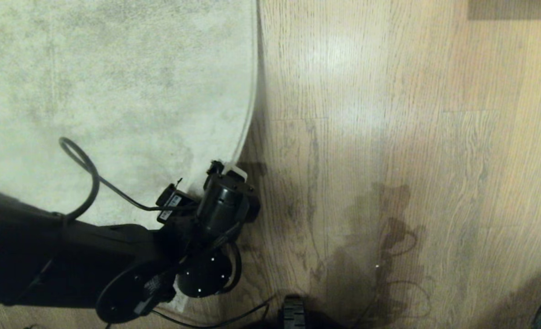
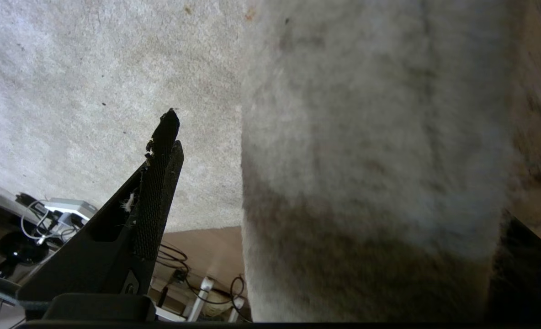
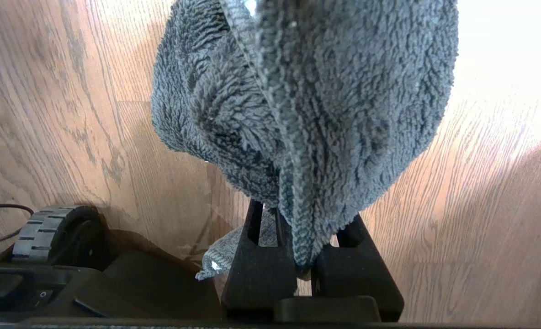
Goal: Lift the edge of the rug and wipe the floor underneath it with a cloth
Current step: Lift up the carpet
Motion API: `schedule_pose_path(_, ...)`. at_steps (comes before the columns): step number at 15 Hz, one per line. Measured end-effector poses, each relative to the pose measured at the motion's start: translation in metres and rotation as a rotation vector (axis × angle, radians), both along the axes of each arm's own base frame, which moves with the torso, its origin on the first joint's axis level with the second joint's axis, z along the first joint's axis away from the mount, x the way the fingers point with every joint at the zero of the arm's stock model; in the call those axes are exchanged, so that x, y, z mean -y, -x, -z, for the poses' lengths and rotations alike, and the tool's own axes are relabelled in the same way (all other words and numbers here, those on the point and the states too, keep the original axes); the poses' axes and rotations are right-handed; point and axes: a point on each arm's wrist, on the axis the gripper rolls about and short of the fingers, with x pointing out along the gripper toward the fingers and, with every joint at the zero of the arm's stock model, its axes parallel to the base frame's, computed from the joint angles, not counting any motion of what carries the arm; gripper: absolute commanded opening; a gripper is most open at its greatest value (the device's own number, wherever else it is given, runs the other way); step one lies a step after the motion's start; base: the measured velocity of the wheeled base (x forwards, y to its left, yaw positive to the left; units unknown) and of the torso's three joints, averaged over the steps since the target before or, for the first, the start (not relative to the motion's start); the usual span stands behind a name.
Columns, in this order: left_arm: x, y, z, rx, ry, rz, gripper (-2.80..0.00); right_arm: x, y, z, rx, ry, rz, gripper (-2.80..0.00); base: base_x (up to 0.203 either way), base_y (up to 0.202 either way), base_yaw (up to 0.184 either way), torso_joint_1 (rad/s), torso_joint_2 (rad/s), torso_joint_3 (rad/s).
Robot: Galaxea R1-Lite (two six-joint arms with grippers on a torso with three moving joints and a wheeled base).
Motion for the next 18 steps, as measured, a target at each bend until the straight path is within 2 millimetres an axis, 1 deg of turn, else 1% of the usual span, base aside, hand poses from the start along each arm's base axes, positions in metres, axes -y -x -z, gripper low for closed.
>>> schedule_pose_path(5,-0.001,0.020,0.007,-0.008,0.010,0.036,0.00,0.000,0.000,0.000,0.000,0.000,0.000,-2.80,0.000,0.000,0.000,0.000,0.00,0.000)
schedule_pose_path(9,-0.005,0.038,0.018,0.005,0.037,0.065,0.00,0.000,0.000,0.000,0.000,0.001,0.000,-2.80,0.000,0.000,0.000,0.000,0.00,0.000)
schedule_pose_path(14,-0.020,0.052,0.035,-0.029,-0.003,0.072,0.00,0.000,0.000,0.000,0.000,0.000,0.000,-2.80,0.000,0.000,0.000,0.000,0.00,0.000)
schedule_pose_path(18,-0.030,0.059,0.041,-0.049,-0.031,0.065,0.00,0.000,0.000,0.000,0.000,0.000,0.000,-2.80,0.000,0.000,0.000,0.000,0.00,0.000)
